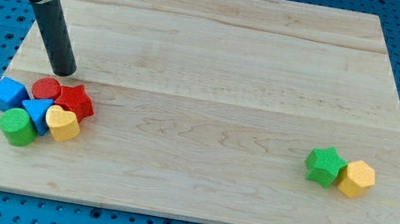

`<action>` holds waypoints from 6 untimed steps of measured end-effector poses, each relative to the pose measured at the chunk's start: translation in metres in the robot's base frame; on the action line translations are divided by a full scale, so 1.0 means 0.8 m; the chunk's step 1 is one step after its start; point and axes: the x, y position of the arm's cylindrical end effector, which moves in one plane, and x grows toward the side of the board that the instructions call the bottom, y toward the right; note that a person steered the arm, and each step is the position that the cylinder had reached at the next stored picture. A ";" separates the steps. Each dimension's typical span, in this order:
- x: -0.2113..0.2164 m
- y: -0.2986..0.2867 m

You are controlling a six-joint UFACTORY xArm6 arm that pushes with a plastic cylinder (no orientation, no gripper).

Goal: Move the arm to the top right of the red star

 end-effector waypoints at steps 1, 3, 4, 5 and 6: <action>0.000 0.000; -0.022 -0.006; -0.052 0.024; -0.053 0.113; -0.053 0.131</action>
